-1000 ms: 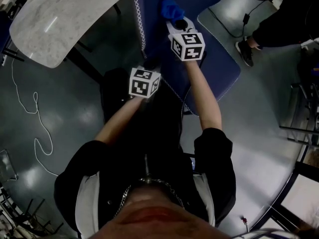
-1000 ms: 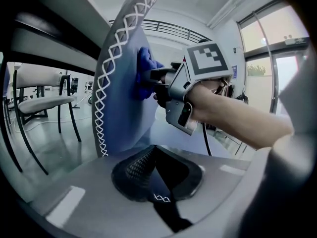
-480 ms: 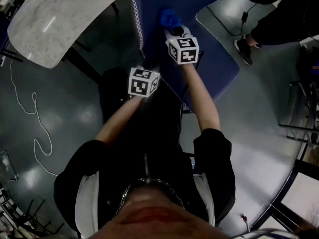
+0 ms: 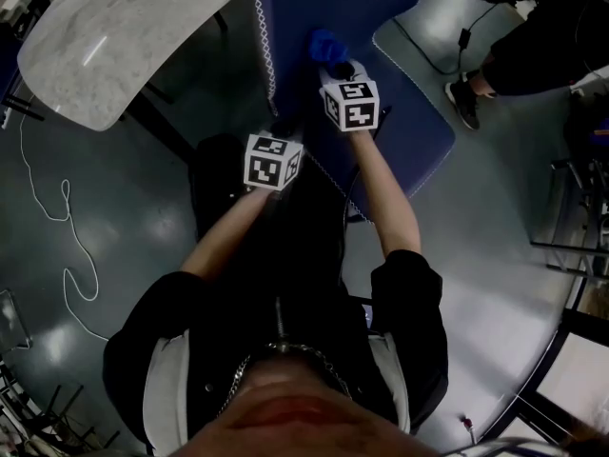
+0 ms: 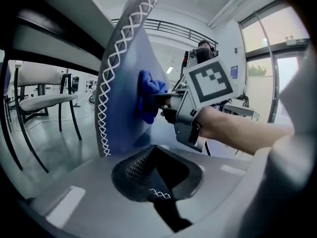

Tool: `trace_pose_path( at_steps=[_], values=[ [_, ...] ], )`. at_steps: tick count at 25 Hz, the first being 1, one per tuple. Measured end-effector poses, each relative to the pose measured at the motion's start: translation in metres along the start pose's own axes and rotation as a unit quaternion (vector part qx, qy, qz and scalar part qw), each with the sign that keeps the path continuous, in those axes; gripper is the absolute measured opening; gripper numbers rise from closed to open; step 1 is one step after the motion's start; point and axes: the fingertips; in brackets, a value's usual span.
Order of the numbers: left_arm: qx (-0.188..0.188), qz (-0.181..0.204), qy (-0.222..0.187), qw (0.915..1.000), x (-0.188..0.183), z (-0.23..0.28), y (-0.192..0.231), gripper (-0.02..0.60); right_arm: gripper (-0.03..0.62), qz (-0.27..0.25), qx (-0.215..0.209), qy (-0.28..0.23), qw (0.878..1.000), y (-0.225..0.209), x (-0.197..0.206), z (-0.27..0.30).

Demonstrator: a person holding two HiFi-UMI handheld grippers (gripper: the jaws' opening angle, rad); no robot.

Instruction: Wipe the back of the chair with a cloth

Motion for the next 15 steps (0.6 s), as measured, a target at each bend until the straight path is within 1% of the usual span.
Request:
trace_pose_path(
  at_steps=[2, 5, 10, 12, 15],
  values=[
    [0.0, 0.002, 0.0, 1.0, -0.001, 0.0, 0.001, 0.002, 0.094, -0.014, 0.005, -0.039, 0.999, 0.002, -0.029, -0.011],
    [-0.002, 0.003, -0.004, 1.0, -0.004, -0.002, 0.004, 0.002, 0.094, -0.038, -0.012, -0.092, 0.995, 0.014, -0.089, -0.023],
    [-0.008, 0.0, -0.004, 1.0, -0.005, -0.006, 0.01, 0.002, 0.094, -0.074, -0.044, -0.178, 0.98, 0.037, -0.186, -0.038],
    [-0.01, -0.001, -0.003, 0.9999, -0.003, -0.006, 0.014, 0.002, 0.095, -0.086, -0.053, -0.2, 0.975, 0.045, -0.214, -0.04],
    [-0.014, -0.002, -0.004, 0.9999, -0.002, -0.008, 0.019, 0.002, 0.095, -0.097, -0.073, -0.211, 0.97, 0.059, -0.238, -0.037]
  ],
)
Point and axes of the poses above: the fingertips, and each gripper's own axes: z forward along the fingers, y to its left, x out of its underside, and after that the axes turned 15 degrees about -x, right-handed
